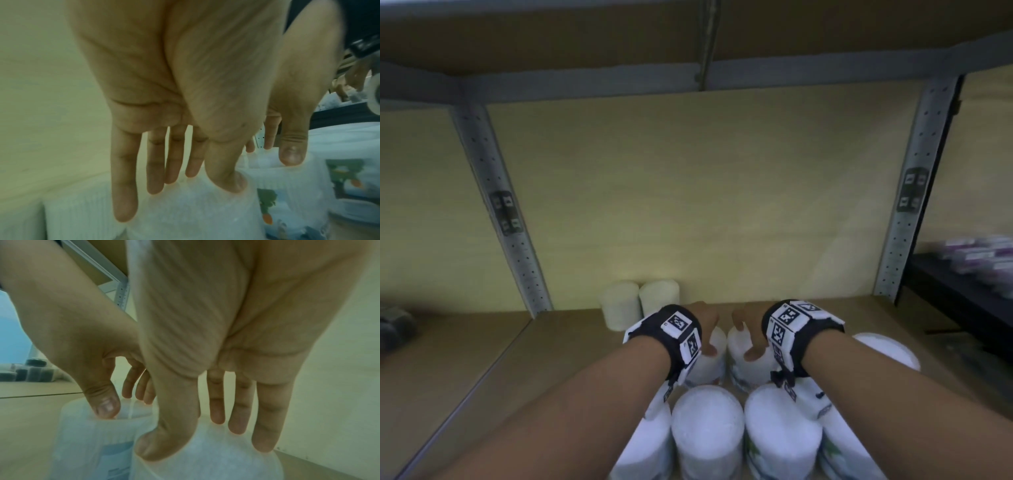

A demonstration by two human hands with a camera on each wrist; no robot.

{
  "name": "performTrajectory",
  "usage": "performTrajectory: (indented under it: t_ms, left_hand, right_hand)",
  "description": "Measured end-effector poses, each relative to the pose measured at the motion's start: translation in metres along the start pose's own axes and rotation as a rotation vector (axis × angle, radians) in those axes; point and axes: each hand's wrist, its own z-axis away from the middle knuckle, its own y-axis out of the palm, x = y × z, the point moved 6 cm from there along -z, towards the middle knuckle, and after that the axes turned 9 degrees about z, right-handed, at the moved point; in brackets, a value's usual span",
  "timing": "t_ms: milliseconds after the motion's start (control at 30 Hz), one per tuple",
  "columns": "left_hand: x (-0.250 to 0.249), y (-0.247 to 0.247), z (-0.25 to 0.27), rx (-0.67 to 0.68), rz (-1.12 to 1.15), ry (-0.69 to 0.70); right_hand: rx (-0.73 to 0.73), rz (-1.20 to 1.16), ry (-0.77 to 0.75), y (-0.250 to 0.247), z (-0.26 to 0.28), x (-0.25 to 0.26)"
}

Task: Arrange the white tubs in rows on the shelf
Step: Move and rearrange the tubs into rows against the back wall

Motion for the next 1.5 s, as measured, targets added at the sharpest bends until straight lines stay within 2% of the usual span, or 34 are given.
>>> performTrajectory:
  t_ms: [67, 100, 167, 267, 367, 433, 500, 567, 667, 733, 867, 1033, 1267, 1500]
  left_hand:
    - [-0.005, 0.0, 0.01, -0.05, 0.035, 0.019]
    - [-0.005, 0.004, 0.014, -0.041, 0.048, 0.018]
    - [-0.013, 0.004, 0.026, -0.033, 0.084, 0.039]
    - [-0.015, 0.007, 0.031, -0.08, 0.107, 0.037]
    - [-0.02, 0.01, 0.038, -0.051, 0.104, 0.018]
    - [-0.02, 0.009, 0.042, -0.047, 0.111, 0.012]
    - [-0.017, 0.004, 0.043, -0.039, 0.13, -0.007]
    - [-0.01, -0.005, 0.045, -0.039, 0.162, -0.047]
    - [0.007, -0.015, 0.049, -0.057, 0.207, -0.112]
    - [0.025, -0.021, 0.053, -0.043, 0.24, -0.148]
    - [0.072, -0.025, 0.063, -0.104, 0.287, -0.196]
    - [0.121, -0.02, 0.065, -0.162, 0.322, -0.231]
    - [0.184, -0.021, 0.045, -0.204, 0.419, -0.271]
    - [0.223, -0.02, 0.016, -0.24, 0.458, -0.274]
  right_hand:
    - [0.029, -0.013, -0.01, 0.083, -0.118, -0.039]
    - [0.051, -0.05, -0.03, 0.096, -0.135, -0.043]
    - [0.077, -0.105, -0.05, 0.102, -0.131, -0.043]
    - [0.09, -0.065, -0.047, 0.102, -0.105, -0.041]
    - [0.15, -0.097, -0.068, 0.106, -0.098, -0.053]
    - [0.134, -0.07, -0.062, 0.089, -0.073, -0.05]
    - [0.059, 0.03, -0.013, 0.025, 0.021, -0.019]
    - [0.058, -0.029, -0.085, -0.015, 0.087, 0.011]
    - [-0.021, -0.107, -0.024, -0.041, 0.111, 0.017]
    - [-0.068, -0.182, -0.013, -0.051, 0.107, 0.02]
    - [-0.125, -0.227, -0.069, -0.072, 0.093, 0.033]
    - [-0.148, -0.207, -0.109, -0.084, 0.054, 0.055]
    - [-0.173, -0.198, -0.174, -0.108, -0.007, 0.094]
    - [-0.205, -0.111, -0.206, -0.13, -0.061, 0.12]
